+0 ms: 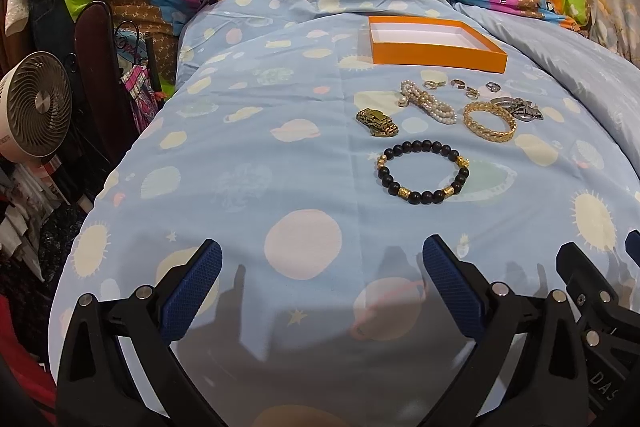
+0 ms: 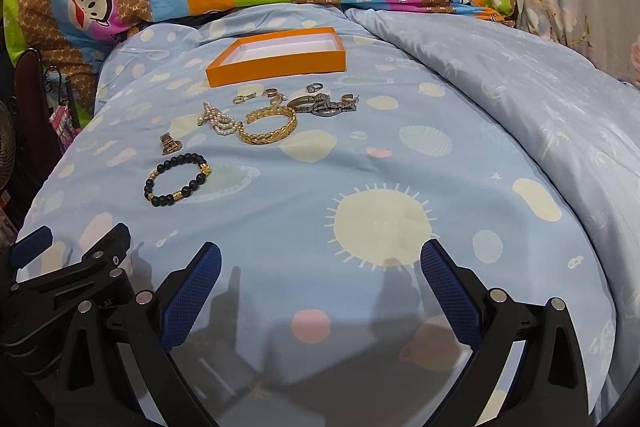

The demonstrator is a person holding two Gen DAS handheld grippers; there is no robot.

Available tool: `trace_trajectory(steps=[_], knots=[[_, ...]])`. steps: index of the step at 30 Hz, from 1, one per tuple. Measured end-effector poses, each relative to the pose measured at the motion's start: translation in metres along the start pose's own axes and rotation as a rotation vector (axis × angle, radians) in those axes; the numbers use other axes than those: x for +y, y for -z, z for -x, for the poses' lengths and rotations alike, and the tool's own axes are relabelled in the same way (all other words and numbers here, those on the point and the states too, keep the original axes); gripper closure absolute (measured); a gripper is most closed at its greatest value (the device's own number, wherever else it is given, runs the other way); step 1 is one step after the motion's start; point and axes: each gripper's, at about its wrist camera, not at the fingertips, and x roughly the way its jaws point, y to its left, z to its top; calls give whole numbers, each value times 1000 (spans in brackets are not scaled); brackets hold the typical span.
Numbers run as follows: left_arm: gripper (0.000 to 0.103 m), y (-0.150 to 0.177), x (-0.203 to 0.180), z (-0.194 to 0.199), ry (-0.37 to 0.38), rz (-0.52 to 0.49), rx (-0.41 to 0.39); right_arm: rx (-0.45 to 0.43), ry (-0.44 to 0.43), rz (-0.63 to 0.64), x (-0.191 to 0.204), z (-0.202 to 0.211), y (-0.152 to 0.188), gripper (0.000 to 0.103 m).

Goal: Organize jewelry

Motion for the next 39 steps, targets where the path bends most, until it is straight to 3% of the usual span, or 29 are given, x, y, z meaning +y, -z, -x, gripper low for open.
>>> trace_trajectory(steps=[32,39], knots=[[5,1,4,1,-1,-3,1,11,-6,0,2,-2,2,5],[5,1,18,-2,25,35,37,-9,31,87,6,1,-9,5]])
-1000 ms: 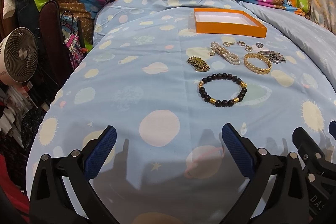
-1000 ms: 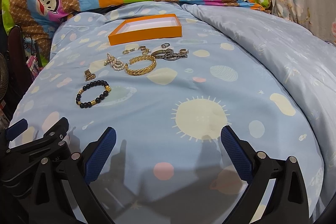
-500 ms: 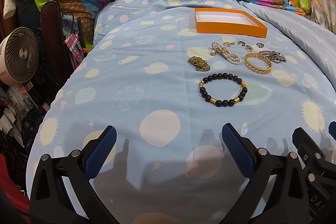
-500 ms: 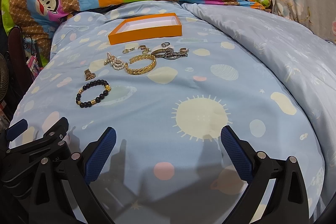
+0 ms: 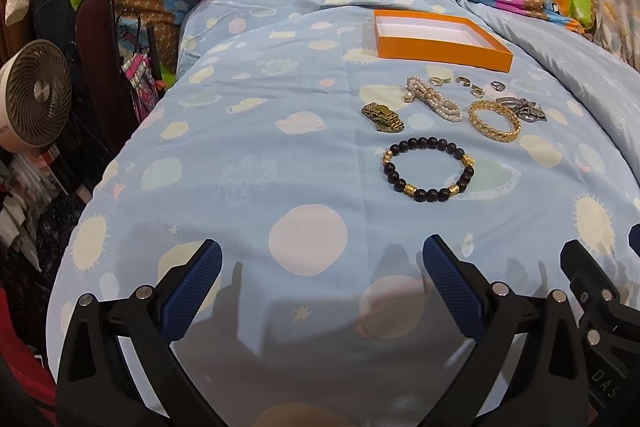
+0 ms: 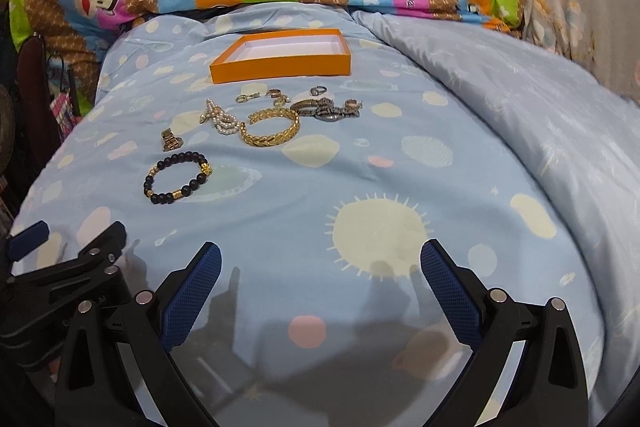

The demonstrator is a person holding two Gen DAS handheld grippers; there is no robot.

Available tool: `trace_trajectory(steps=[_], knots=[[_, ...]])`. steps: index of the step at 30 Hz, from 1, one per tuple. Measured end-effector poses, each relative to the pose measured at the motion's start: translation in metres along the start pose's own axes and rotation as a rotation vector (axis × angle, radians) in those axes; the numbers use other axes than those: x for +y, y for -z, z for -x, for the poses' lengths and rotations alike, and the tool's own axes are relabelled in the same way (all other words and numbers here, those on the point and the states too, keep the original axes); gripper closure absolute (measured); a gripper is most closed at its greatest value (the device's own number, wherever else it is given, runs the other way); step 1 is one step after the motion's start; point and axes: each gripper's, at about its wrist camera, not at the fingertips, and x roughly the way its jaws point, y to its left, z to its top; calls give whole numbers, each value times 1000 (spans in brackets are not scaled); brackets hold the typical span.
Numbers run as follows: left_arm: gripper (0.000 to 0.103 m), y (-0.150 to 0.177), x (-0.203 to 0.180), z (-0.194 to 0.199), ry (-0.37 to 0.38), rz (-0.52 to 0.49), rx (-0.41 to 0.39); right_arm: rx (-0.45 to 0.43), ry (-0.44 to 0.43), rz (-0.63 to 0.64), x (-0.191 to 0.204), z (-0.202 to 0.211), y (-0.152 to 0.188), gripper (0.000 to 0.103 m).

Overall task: Organize jewelry
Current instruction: 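Grasp the black bead bracelet with the left tool while the right tool grasps the gold bangle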

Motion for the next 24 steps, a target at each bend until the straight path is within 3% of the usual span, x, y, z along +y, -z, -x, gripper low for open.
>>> trace_trajectory(steps=[8,15,20,24], knots=[[5,-31,-3,3,52,14,0,9,-86,-26,-14,-26,-46,5],[5,-52,-4,-18,64,31,48,98,-175,23,7,-77,-73,14],[5,-57,-4,-33,55,29,75,128,-180,70,25,-100,-80,15],[5,-59,-5,-41,71,28,91,149,-174,97,31,-113,-85,26]])
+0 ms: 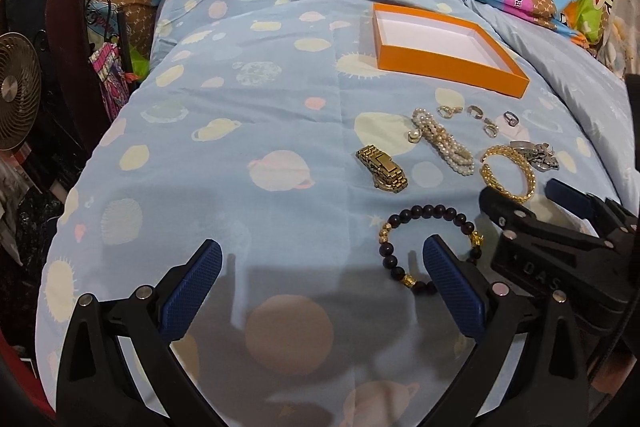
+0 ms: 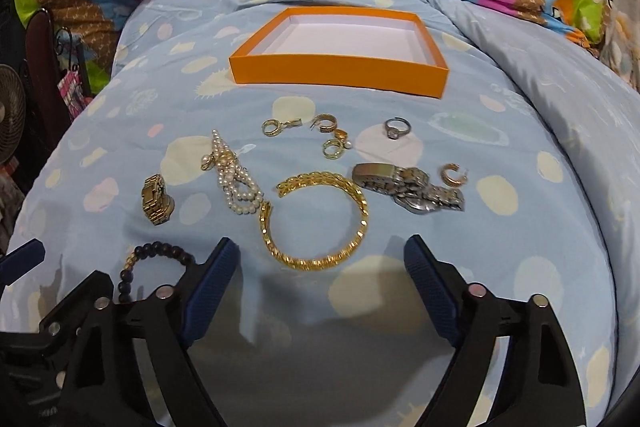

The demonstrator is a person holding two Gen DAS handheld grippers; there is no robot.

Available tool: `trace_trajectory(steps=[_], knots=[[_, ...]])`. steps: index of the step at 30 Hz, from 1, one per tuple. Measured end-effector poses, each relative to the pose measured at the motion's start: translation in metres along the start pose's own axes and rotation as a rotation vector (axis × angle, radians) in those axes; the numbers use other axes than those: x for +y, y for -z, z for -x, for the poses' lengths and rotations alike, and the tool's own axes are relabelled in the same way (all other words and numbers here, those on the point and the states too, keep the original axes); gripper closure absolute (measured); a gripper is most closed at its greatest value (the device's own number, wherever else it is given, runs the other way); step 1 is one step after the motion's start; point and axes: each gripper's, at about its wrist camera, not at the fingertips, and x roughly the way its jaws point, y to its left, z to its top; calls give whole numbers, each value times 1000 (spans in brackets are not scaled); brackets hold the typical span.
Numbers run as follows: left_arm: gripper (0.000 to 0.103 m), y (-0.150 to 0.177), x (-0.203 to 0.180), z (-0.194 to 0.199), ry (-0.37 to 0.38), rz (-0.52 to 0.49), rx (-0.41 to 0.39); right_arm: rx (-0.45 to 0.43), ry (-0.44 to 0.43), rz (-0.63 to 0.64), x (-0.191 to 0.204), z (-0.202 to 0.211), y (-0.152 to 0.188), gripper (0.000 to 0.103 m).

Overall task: Organize jewelry
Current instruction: 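Grasp the black bead bracelet with the left tool while the right tool grasps the gold bangle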

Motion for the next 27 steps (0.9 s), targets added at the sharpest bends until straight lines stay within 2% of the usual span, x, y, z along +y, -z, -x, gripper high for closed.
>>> trace_trajectory(steps=[2,4,6,20,23,25,26,27], knots=[[5,0,-1,-3,11,-2,7,-7,0,1,-1,-1,-2,31],[5,0,-4,-7,27,-2,17,-11,8,5,-1,-1,-2,43],[5,1,-6,-10,44,-3,26,-18,1,-2,-4,1,-2,49],[7,1,-35,-24,97,-37,63,-73,3,-138,-60,40,9,49],[17,1,-40,-23,79,-48,51,-79,7,-150,-66,45,11,49],[35,-1,-40,-22,64,-36,37,-83,10,-151,-68,47,12,49],[38,-2,-38,-21,65,-28,37,-84,10,-152,-68,49,12,49],[45,-3,-38,-21,76,-22,39,-87,9,-154,-69,51,12,49]])
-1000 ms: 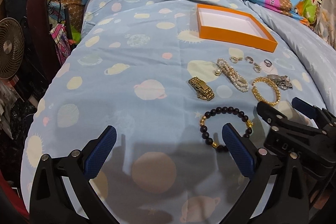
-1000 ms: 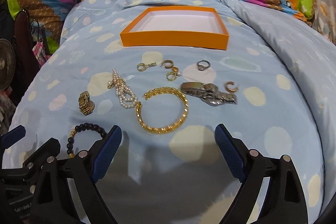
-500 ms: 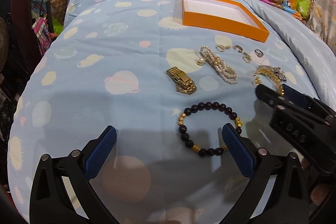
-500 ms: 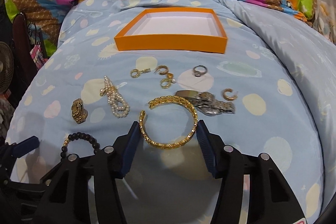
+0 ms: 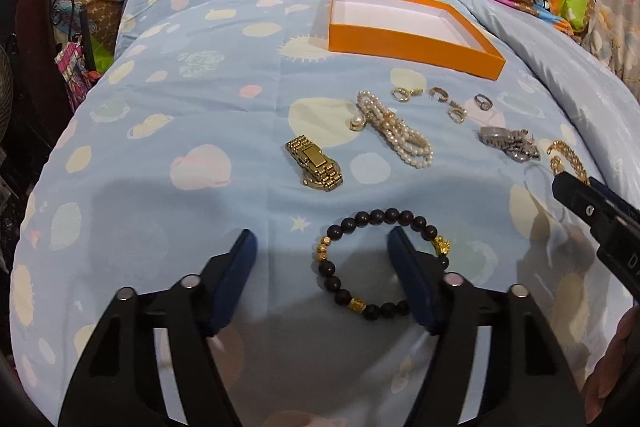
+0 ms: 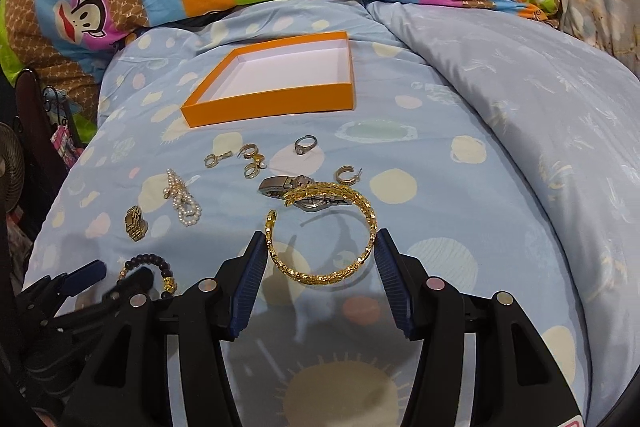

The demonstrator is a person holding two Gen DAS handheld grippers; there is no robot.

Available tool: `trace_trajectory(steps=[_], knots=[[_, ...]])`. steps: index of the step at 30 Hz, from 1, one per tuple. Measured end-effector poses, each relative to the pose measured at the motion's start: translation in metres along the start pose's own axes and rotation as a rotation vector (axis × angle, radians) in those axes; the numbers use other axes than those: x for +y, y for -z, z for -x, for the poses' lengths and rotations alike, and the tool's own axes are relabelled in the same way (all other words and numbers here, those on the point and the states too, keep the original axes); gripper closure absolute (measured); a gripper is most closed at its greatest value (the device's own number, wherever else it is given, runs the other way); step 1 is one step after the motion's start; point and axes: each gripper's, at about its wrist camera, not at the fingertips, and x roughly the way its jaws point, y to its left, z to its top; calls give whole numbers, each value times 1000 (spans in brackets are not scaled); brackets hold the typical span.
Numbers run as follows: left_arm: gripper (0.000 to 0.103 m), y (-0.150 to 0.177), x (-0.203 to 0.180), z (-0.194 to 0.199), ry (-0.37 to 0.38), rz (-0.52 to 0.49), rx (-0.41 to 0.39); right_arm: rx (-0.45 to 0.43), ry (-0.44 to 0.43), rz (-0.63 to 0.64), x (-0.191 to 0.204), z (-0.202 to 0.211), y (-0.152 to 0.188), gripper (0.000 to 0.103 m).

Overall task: Organize jewelry
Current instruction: 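Grasp the black bead bracelet with the left tool while the right tool grasps the gold bangle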

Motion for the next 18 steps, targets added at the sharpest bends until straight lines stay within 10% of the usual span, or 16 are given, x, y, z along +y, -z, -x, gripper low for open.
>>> trace_trajectory(steps=[3,11,15,18], knots=[[66,-2,2,3,17,-2,6,-9,-2,-4,-2,6,0,49],[65,3,9,14,54,2,-5,-11,3,-14,-5,13,7,49],[10,7,4,26,79,7,-49,-16,-2,-14,-5,16,9,49],[7,5,-8,25,41,-34,-57,-17,-5,-20,-6,18,9,49]])
